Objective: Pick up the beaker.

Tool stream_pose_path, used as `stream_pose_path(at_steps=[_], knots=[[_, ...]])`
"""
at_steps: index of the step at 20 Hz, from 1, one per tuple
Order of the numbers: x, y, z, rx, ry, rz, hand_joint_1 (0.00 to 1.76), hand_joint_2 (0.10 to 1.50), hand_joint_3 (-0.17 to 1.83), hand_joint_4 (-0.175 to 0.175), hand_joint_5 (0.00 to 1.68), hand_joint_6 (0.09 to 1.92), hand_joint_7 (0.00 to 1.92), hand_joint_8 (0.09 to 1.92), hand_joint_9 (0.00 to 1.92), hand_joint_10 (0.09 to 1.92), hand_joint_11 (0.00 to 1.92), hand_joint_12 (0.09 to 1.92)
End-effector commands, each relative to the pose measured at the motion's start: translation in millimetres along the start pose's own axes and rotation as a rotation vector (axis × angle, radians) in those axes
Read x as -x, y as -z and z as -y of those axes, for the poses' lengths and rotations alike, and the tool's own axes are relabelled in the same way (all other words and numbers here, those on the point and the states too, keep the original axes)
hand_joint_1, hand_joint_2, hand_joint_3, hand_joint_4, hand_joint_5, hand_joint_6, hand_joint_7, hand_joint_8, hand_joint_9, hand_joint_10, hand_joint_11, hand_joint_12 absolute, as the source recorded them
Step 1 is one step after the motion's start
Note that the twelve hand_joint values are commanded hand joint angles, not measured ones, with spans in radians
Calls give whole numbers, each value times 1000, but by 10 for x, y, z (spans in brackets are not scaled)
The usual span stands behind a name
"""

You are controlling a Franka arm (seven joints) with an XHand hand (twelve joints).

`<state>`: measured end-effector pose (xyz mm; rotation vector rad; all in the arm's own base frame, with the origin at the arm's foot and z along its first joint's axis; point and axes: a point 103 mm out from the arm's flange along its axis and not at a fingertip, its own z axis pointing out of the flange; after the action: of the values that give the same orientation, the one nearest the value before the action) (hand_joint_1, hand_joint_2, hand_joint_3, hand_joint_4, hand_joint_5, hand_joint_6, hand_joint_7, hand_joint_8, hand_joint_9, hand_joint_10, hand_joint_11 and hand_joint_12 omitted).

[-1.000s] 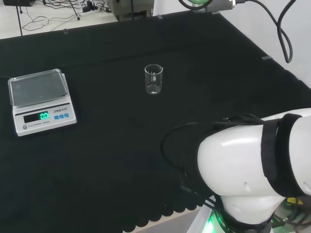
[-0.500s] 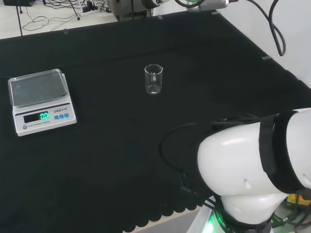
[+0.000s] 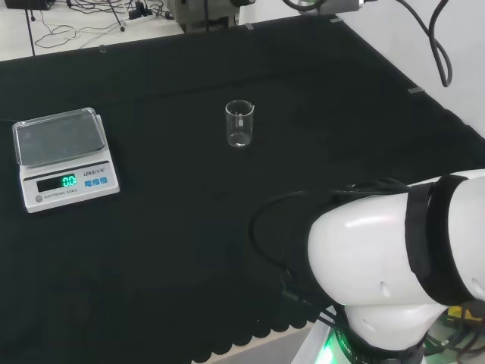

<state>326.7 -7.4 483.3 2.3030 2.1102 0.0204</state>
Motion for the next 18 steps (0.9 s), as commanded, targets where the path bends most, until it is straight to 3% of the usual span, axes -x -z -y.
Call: stream_pose_path(at_steps=[1, 4, 12, 15, 18], knots=[[161, -774, -751, -101, 47, 18, 600, 782, 156, -23, 180, 87, 87, 694, 148, 868, 0, 1291], [209, -950, -939, -82, 60, -3, 601, 783, 156, -23, 175, 87, 81, 695, 148, 869, 0, 1288], [214, -1582, -1449, -72, 36, -50, 614, 784, 155, -23, 153, 87, 56, 704, 145, 868, 0, 1261], [259, -1875, -1609, -93, 1, -100, 617, 785, 155, -23, 144, 87, 45, 707, 143, 868, 0, 1247], [274, -2140, -1711, -119, -6, -89, 620, 786, 155, -22, 137, 87, 42, 709, 142, 867, 0, 1246]])
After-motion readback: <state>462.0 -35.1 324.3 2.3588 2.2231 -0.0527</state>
